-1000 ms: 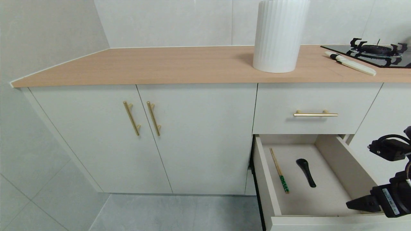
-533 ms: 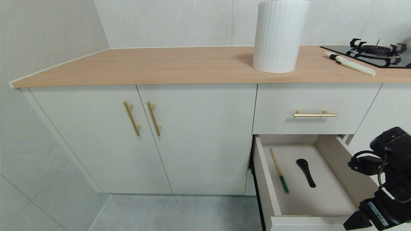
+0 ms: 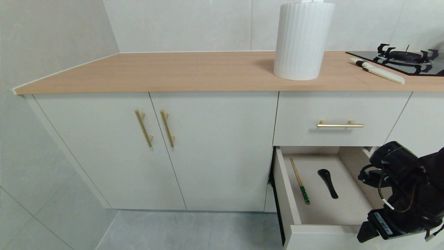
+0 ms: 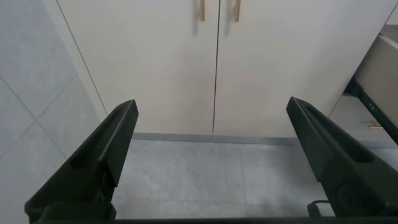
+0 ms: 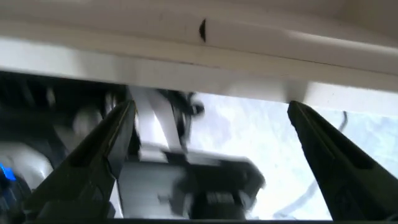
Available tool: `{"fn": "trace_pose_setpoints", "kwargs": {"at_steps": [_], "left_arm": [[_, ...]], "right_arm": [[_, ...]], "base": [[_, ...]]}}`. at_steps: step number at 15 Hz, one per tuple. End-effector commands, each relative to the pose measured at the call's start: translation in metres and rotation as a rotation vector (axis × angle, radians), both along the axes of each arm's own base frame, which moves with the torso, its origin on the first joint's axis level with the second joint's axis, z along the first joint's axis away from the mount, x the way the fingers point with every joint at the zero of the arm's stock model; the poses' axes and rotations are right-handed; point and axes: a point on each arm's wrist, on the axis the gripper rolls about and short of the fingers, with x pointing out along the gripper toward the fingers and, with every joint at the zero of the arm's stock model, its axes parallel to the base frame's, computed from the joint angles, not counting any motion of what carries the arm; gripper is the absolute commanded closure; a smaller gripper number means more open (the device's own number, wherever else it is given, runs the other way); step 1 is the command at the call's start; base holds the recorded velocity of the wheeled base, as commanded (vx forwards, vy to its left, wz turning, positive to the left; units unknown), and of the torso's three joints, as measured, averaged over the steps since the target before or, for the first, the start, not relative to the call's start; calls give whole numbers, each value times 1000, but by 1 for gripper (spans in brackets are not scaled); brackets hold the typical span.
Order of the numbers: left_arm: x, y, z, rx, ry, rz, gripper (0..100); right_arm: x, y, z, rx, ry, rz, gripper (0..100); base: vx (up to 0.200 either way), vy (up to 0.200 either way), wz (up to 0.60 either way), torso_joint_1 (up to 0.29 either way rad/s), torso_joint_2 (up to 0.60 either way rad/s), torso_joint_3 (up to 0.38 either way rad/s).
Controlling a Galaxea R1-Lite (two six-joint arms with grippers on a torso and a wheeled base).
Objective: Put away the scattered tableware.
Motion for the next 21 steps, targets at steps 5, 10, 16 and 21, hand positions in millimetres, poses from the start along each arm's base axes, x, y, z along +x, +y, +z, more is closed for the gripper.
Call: {"fn": "trace_pose_setpoints", "kwargs": {"at_steps": [5,10,16,21], "left_arm": [[0,0,0,-1,2,1,0],[0,0,0,-1,2,1,0],[0,0,0,-1,2,1,0],[0,0,0,-1,2,1,0]], "right_arm": [[-32,-4,47,39,-122,0,0],[-22,1,34,11,-40,1,0],[-2,1,11,-14,7,-28,0],[8,-11,-6,23,-152,-81,0]], "base": [[0,0,0,0,0,0],[0,0,0,0,0,0],[0,0,0,0,0,0],[0,0,0,0,0,0]]}}
